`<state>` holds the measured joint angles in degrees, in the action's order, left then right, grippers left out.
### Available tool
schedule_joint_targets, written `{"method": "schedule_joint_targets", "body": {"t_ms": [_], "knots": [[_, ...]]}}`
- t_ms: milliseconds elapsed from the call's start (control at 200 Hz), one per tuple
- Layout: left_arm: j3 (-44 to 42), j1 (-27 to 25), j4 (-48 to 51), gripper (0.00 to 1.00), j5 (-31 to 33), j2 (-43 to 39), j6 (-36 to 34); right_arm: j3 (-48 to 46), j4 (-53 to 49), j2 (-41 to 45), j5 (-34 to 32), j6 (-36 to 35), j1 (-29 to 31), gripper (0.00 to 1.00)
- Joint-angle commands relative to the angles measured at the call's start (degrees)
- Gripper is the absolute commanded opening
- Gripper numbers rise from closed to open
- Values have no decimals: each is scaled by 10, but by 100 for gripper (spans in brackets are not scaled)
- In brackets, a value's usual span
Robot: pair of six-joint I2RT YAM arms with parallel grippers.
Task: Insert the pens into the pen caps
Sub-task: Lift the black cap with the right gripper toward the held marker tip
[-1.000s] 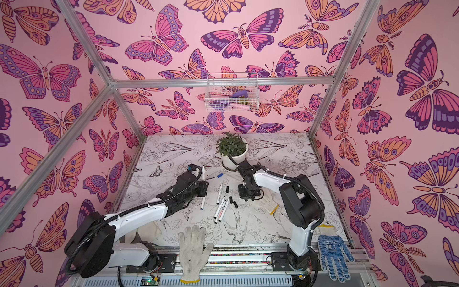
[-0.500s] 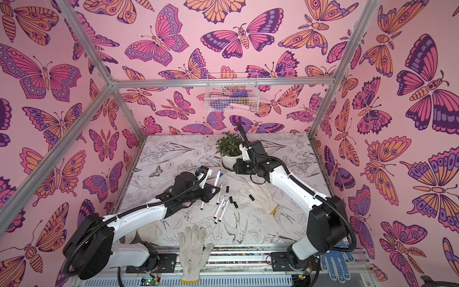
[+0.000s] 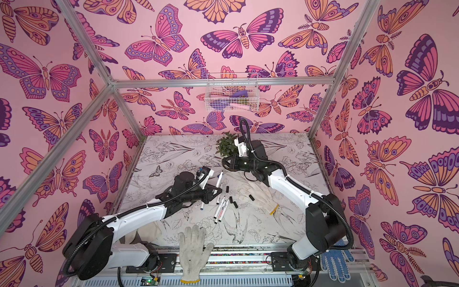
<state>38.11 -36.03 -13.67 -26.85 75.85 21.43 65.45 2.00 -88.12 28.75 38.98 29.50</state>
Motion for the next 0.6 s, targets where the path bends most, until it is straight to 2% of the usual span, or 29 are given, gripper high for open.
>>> {"method": "schedule_joint_targets", "body": {"t_ms": [0,596], "knots": [[14,-2,-14,0,-14,2,-8,-12,9,23,12,-9,1,0],[21,-3,-22,0,-6,12,2,-38,22,36,36,4,2,0]]}}
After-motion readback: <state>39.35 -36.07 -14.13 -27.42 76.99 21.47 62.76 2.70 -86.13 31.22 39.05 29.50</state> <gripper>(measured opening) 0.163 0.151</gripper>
